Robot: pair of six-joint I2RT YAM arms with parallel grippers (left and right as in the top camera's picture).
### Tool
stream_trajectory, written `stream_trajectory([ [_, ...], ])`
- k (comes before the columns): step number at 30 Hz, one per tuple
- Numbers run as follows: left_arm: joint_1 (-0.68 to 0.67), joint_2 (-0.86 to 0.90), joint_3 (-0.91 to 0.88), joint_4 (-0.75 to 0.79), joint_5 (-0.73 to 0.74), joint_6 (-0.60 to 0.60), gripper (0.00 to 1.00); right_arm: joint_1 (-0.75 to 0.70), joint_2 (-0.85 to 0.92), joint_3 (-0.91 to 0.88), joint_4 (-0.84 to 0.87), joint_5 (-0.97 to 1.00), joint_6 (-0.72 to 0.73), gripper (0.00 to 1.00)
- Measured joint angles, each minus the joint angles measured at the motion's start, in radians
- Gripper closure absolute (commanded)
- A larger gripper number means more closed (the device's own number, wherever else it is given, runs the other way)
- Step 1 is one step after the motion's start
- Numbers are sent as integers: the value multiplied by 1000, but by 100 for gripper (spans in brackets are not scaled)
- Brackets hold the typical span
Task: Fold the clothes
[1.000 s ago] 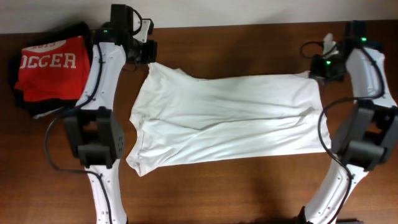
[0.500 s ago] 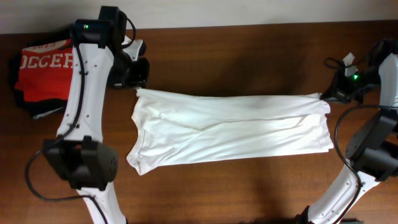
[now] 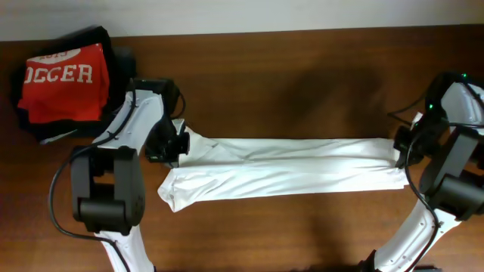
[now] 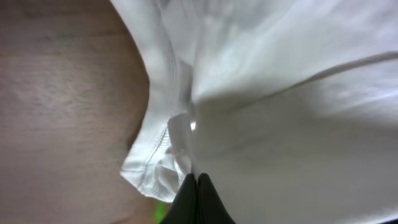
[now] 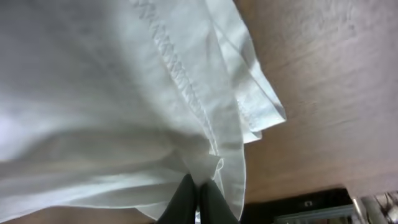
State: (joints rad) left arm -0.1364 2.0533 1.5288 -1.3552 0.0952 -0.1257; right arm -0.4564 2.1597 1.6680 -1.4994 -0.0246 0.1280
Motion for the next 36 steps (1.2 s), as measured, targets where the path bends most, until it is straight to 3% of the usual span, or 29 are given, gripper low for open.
stream_trajectory([
  [3,-1,0,-72,64,-10,-26,99,0,0,-24,37,10,22,96],
  [4,-1,0,-82,66,-10,-29,75,0,0,-26,47,10,26,94],
  [5,-1,0,-85,67,-10,-30,35,0,0,-27,63,10,27,81],
  [6,-1,0,-85,68,-11,-30,16,0,0,-27,65,10,28,70],
  [8,0,0,-73,2,-21,-36,13,0,1,-2,32,12,32,54],
  [10,8,2,59,-92,-25,-40,13,0,0,151,-47,-11,28,18],
  [11,12,2,132,-117,-24,-40,16,0,2,264,-122,-49,26,18],
  [12,18,0,328,-147,-25,-40,80,0,-15,388,-158,-96,0,45],
  [13,20,-8,386,-160,-15,-39,99,1,-16,432,-187,-117,-8,77],
  [14,19,-7,443,-166,10,-45,99,5,-23,463,-192,-142,-32,96],
  [17,-29,-8,458,-139,59,-44,99,68,-27,441,-195,-185,-69,96],
  [19,-92,-2,372,-95,75,-44,99,153,-27,366,-160,-197,-84,95],
  [21,-162,-5,140,65,85,-44,99,268,-27,235,-99,-207,-89,95],
  [26,-166,0,-104,307,80,-44,99,516,-29,-63,222,-291,-132,95],
  [29,-166,0,-131,335,81,-44,99,616,-32,-150,372,-322,-145,96],
  [34,-166,-10,-128,322,84,-44,100,651,-35,-241,367,-341,-154,95],
  [36,-166,-108,-73,336,91,-55,100,651,-35,-251,332,-346,-154,95],
])
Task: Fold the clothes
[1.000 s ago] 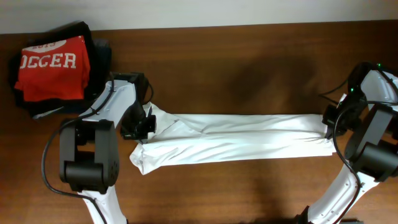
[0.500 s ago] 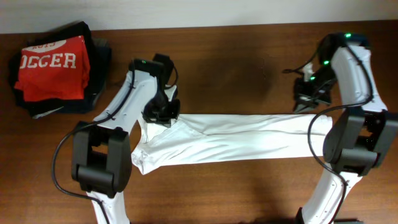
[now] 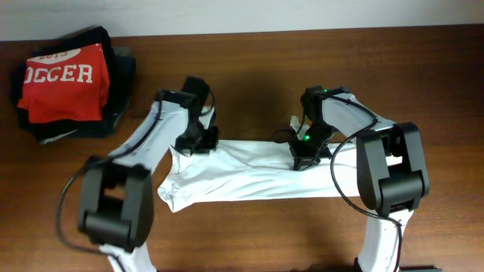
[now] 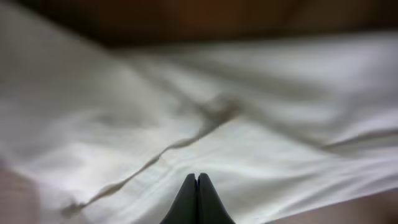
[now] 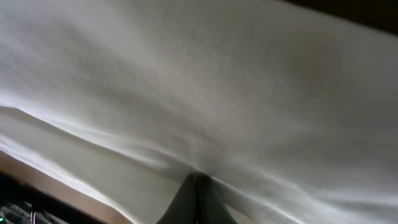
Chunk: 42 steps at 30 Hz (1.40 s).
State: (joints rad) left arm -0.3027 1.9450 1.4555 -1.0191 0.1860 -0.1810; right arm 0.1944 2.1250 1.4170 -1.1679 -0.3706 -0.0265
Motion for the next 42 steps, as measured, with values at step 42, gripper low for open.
stream_trajectory([
  [42,119,-16,77,10,-115,-52,100,-31,-395,-337,98,417,369,96],
])
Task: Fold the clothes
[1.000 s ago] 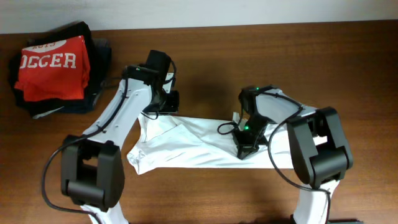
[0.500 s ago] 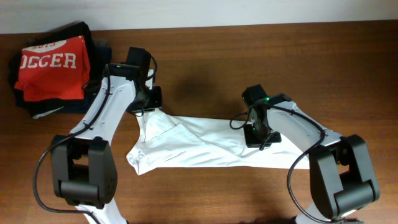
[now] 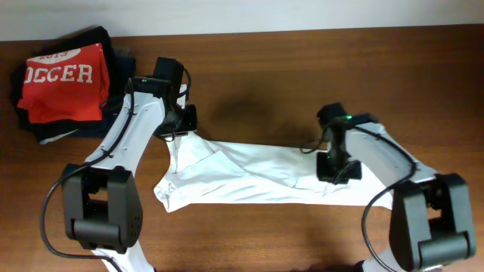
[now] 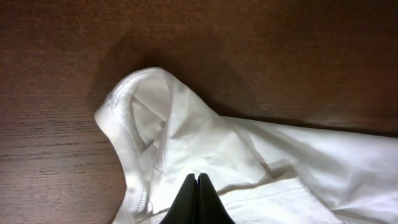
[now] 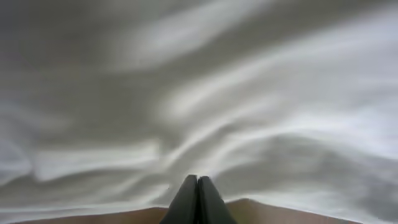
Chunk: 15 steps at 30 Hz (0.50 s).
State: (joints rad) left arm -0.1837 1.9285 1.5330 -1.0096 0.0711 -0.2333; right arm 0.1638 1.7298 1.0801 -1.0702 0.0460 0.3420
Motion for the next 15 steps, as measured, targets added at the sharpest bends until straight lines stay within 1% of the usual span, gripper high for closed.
stream_trajectory([
  [2,0,0,0,0,0,0,100,-77,-5,-10,4,0,0,96],
  [4,4,0,0,2,-1,0,99,-126,-7,-71,34,3,0,96],
  [6,9,0,0,1,-2,0,99,-156,-8,-143,36,3,22,96],
  [7,10,0,0,0,-1,0,100,-166,-8,-151,35,4,32,96],
  [8,10,0,0,0,-1,0,99,-190,-8,-147,61,2,42,96],
  [10,10,0,0,0,-1,0,99,-228,-8,-108,18,-4,48,96],
  [11,10,0,0,0,-1,0,99,-276,-16,-12,-49,-5,48,96],
  [12,10,0,0,1,-1,0,99,-300,-22,45,-69,-5,47,96],
  [14,10,0,0,0,-1,0,99,-361,-27,67,-93,-8,48,96],
  [15,10,0,0,0,-1,0,99,-391,-28,50,-74,-8,48,96],
])
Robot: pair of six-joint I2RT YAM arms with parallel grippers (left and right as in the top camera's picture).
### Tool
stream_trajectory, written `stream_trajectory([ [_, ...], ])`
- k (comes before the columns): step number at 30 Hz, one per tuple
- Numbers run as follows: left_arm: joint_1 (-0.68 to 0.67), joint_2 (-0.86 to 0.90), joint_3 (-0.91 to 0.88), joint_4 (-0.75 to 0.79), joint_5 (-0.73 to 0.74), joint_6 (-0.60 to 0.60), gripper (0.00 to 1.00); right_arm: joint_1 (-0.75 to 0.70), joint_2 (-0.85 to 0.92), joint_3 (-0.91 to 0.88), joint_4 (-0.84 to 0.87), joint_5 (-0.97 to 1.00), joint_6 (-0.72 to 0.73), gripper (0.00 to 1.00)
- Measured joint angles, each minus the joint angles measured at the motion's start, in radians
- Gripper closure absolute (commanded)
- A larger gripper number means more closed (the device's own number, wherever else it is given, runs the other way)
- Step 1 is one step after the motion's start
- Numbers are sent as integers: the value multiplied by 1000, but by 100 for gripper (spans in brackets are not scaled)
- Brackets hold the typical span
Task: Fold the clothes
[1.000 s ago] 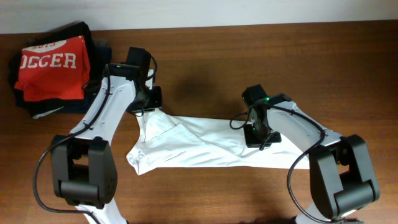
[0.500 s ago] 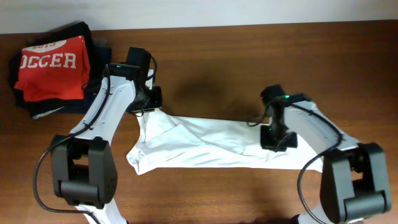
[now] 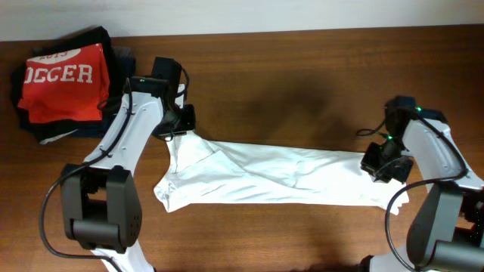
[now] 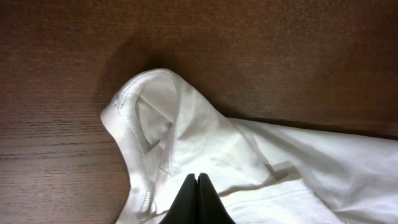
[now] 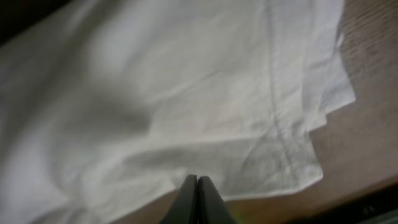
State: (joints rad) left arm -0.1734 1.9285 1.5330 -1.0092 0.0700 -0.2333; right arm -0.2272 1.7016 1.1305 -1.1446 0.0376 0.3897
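A white garment (image 3: 280,177) lies as a long flat strip across the wooden table (image 3: 302,83). My left gripper (image 3: 178,130) is at its upper left end, and the right gripper (image 3: 376,162) is at its upper right corner. In the left wrist view the left gripper (image 4: 198,178) is shut over the cloth (image 4: 261,155), beside a stitched rounded opening (image 4: 140,106). In the right wrist view the right gripper (image 5: 198,180) is shut at the cloth's (image 5: 186,93) near edge. The hemmed corner (image 5: 311,162) lies flat. No cloth shows between either pair of fingers.
A pile of folded dark clothes topped by a red shirt with white letters (image 3: 64,75) sits at the far left corner. Bare wood shows behind and in front of the white strip.
The right gripper has moved right, from near the strip's right-middle to its right corner, and the cloth now reaches further right. The left gripper has barely moved.
At first the two grippers were shut on the ends of the white garment, stretched wide between them. Then both stood nearer the middle with the cloth shorter. Later the left was back at the left end, and the right has shifted outward to the right corner.
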Motion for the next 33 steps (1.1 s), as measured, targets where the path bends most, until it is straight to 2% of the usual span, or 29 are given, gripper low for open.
stream_trajectory([
  [3,0,0,0,-2,0,0,99,-34,-5,-109,78,0,0,96],
  [6,0,0,0,-20,12,0,99,-64,-6,-234,225,5,3,96],
  [8,-9,0,0,-35,55,4,99,-85,-19,-257,256,-9,3,96],
  [11,-87,0,0,-28,98,5,99,-93,-19,-248,250,-31,3,96],
  [15,-309,6,0,38,132,5,99,-93,-19,-227,240,-74,3,96],
  [18,-434,85,0,92,141,4,99,-93,-19,-227,225,-81,3,96],
  [21,-508,151,0,84,141,0,99,-93,-18,-227,226,-81,3,95],
  [27,-611,158,-2,28,131,0,99,-93,-18,-227,222,-84,2,95],
  [33,-612,172,-76,19,102,0,99,-93,-18,-227,215,-84,-9,95],
])
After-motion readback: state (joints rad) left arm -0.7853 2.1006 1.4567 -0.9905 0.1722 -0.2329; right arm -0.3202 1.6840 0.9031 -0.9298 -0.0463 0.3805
